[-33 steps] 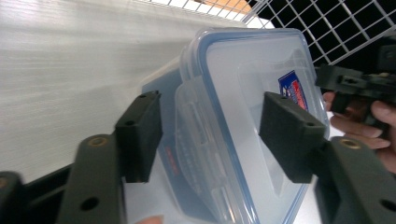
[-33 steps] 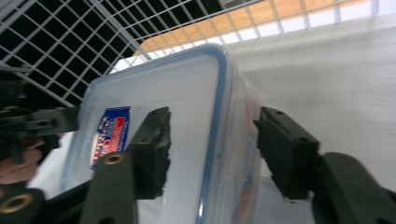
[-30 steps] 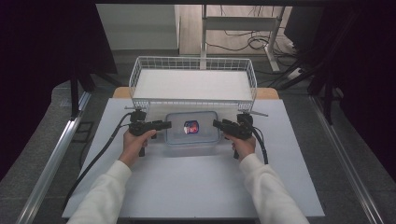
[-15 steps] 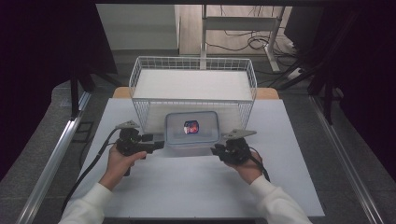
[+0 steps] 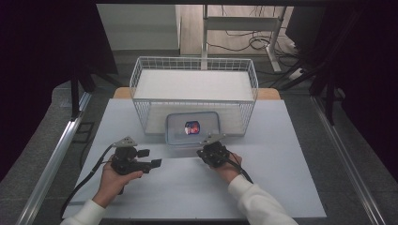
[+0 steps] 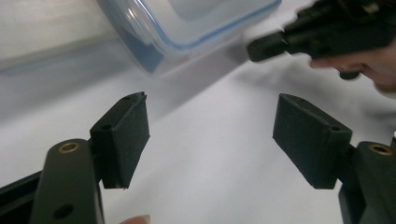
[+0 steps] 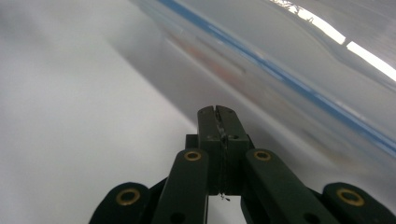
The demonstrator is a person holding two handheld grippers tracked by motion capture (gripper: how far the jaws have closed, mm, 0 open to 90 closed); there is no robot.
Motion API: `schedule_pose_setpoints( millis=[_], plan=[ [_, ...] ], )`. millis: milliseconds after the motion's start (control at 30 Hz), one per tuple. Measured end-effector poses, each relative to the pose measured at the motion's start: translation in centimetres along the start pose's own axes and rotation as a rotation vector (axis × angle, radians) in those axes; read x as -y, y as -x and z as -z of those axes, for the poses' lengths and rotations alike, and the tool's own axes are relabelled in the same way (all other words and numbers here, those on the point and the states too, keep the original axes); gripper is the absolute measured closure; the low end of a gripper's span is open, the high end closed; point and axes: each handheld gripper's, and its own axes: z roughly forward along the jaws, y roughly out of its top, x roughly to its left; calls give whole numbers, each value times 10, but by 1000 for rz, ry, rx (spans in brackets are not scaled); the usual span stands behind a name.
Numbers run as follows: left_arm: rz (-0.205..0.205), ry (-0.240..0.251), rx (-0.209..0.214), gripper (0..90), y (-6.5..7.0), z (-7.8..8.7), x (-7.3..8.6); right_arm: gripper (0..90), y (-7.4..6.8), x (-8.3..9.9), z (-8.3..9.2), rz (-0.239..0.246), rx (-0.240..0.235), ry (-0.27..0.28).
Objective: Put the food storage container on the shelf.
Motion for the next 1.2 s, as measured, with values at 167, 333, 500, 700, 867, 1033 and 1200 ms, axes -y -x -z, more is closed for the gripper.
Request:
schedule_pose_setpoints(
  millis=[167, 333, 500, 700, 867, 1033, 1200],
  plan=[
    [-18, -22, -29, 265, 2, 3, 11, 892, 1, -8, -13, 4, 25, -7],
    [-51, -20, -28, 264, 10, 8, 16, 892, 3, -11, -13, -16, 39, 15],
    [-54, -23, -21, 264, 11, 7, 17, 892, 10, -19, -8, -41, 38, 40],
    [-53, -21, -21, 265, 11, 8, 17, 892, 13, -20, -12, -58, 43, 46],
    [-51, -22, -19, 264, 11, 8, 16, 892, 15, -24, -18, -68, 46, 47],
    [-44, -18, -13, 265, 9, 7, 15, 892, 20, -30, -25, -98, 52, 60],
    [-43, -22, -10, 266, 8, 5, 15, 892, 25, -36, -32, -112, 62, 64]
  ],
)
